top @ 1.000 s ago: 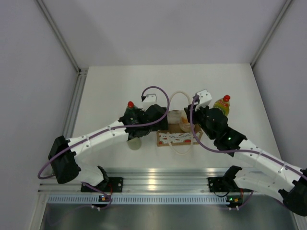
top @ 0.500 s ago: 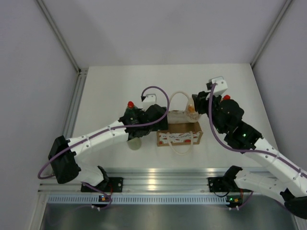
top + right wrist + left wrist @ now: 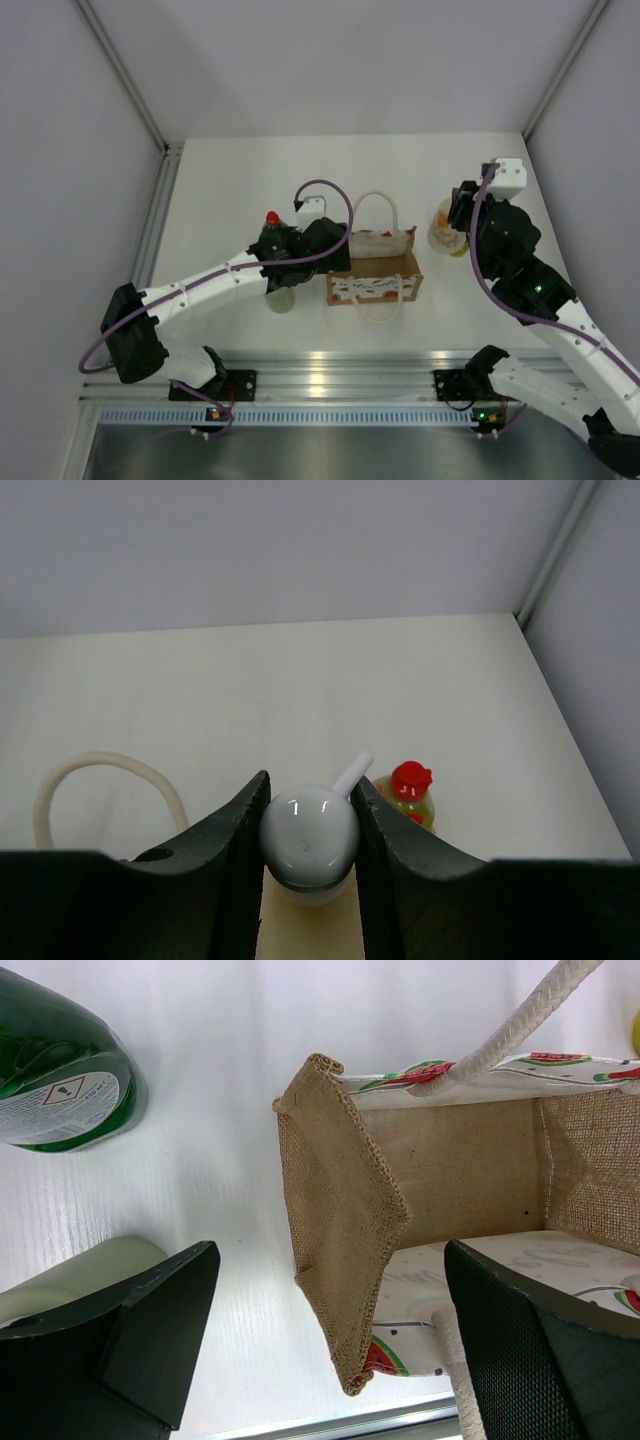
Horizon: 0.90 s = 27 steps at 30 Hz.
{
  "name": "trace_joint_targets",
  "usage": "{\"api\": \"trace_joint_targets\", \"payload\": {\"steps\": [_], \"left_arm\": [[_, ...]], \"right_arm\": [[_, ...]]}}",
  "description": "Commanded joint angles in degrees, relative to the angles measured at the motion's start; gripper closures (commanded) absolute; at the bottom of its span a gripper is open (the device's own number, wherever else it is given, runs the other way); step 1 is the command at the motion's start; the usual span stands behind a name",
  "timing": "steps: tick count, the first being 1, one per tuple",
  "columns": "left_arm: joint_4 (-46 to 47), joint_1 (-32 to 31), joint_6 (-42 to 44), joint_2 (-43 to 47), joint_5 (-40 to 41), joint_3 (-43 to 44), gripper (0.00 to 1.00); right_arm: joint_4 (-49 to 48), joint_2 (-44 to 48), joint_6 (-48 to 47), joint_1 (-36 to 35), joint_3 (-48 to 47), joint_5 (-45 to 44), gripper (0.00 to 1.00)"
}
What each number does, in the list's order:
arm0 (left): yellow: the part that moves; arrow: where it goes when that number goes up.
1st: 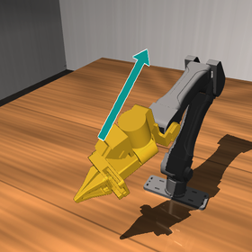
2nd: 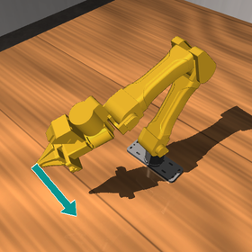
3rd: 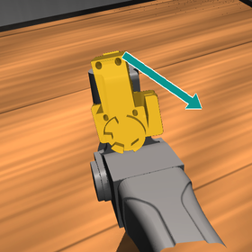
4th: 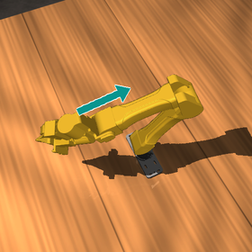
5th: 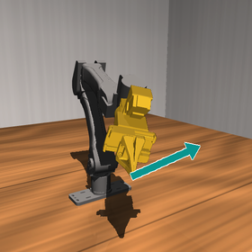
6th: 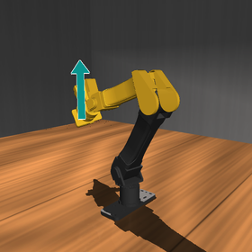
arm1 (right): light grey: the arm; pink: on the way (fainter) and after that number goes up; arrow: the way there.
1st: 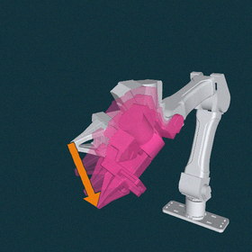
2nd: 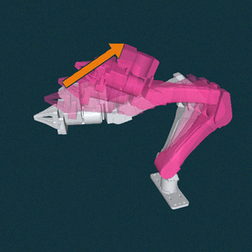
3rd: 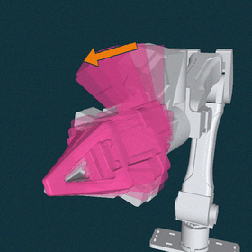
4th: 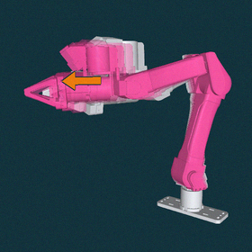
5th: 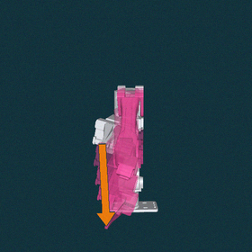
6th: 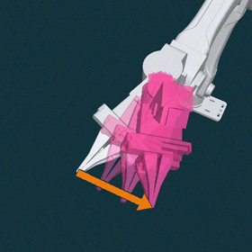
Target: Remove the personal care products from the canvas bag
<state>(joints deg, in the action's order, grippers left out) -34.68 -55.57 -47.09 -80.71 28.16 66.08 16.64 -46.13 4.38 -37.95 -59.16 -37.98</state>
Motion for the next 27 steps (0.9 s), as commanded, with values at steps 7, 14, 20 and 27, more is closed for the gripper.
{"api": "trace_joint_targets", "payload": {"steps": [7,14,20,27], "left_arm": [[1.8,-0.24,-0.46,1.17,1.63,-0.96,0.02],[1.89,-0.15,-0.19,1.61,1.63,-1.05,0.02],[1.8,-0.15,0.07,1.52,1.46,-0.87,0.02],[1.89,-0.24,0.07,1.52,1.28,-1.13,0.02]], "right_arm": [[-4.87,3.5,6.69,10.95,6.15,-2.81,1.0],[-14.61,5.61,5.9,15.36,16.52,1.41,1.0],[-22.78,6.23,4.94,16.6,24.87,2.64,1.0],[-29.47,5.96,6.86,17.21,33.56,2.91,1.0]]}}
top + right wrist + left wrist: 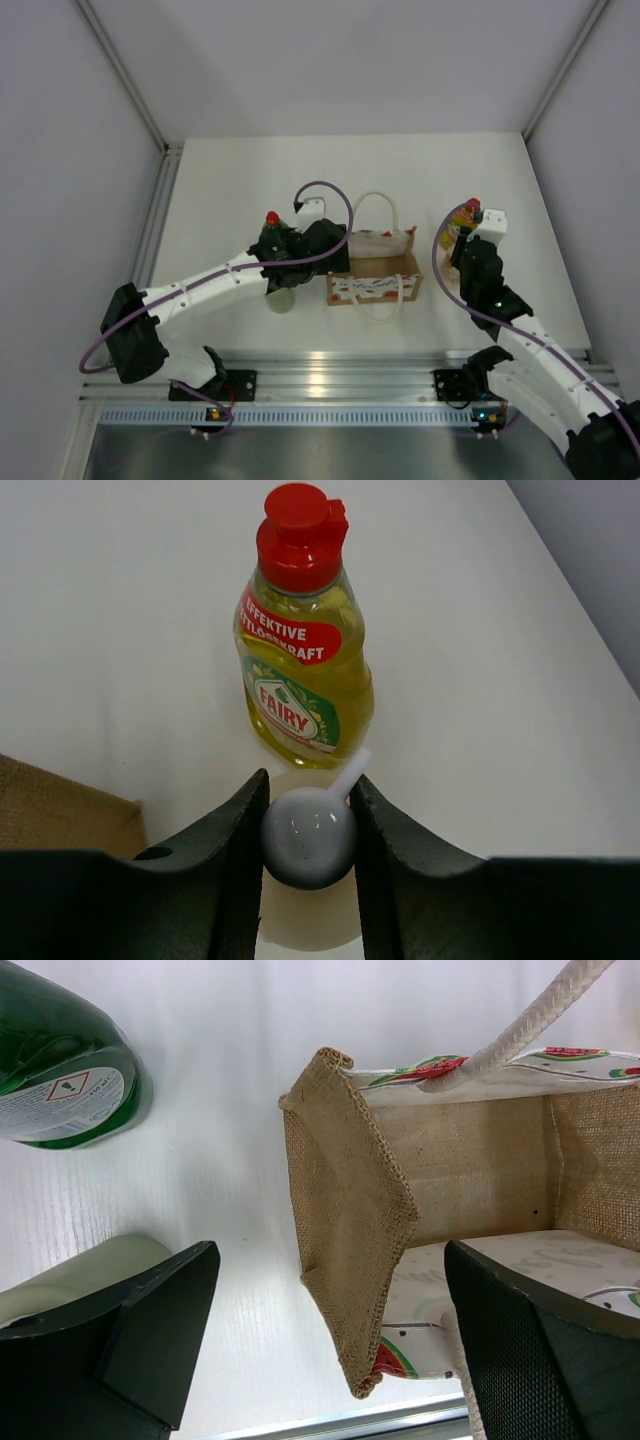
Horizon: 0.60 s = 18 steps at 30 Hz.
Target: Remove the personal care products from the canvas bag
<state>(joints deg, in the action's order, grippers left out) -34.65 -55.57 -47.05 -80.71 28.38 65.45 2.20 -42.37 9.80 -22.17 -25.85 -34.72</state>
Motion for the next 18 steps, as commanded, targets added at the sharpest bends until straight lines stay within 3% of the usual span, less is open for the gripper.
{"api": "trace_joint_targets", "payload": {"steps": [1,10,11,12,14,15,17,18], "left_arm": [[1.78,-0.15,0.11,1.52,0.98,-0.5,0.02],[1.87,-0.24,0.03,1.52,0.97,-0.59,0.02],[1.87,-0.24,0.03,1.52,0.89,-0.59,0.02],[1.87,-0.15,0.03,1.52,0.8,-0.59,0.02],[1.96,-0.15,0.03,1.69,0.89,-0.76,0.02],[1.87,-0.15,0.11,1.61,0.89,-0.76,0.02],[1.87,-0.15,0.29,1.87,0.89,-0.76,0.02],[1.87,-0.15,0.38,1.96,0.89,-0.76,0.02]], "right_arm": [[-15.99,2.29,1.62,1.43,0.97,0.09,1.0],[-17.23,5.98,2.59,1.43,5.54,-0.17,0.98],[-16.96,6.85,2.59,1.43,5.89,-0.17,0.92],[-16.7,7.3,2.68,1.43,6.42,-0.17,0.74],[-16.0,8.61,2.94,1.43,6.6,-0.26,0.61],[-15.73,8.88,2.94,1.52,6.68,-0.26,0.48],[-15.38,9.93,3.29,1.43,6.51,-0.26,0.36],[-15.29,10.11,3.38,1.43,6.42,-0.09,0.14]]}}
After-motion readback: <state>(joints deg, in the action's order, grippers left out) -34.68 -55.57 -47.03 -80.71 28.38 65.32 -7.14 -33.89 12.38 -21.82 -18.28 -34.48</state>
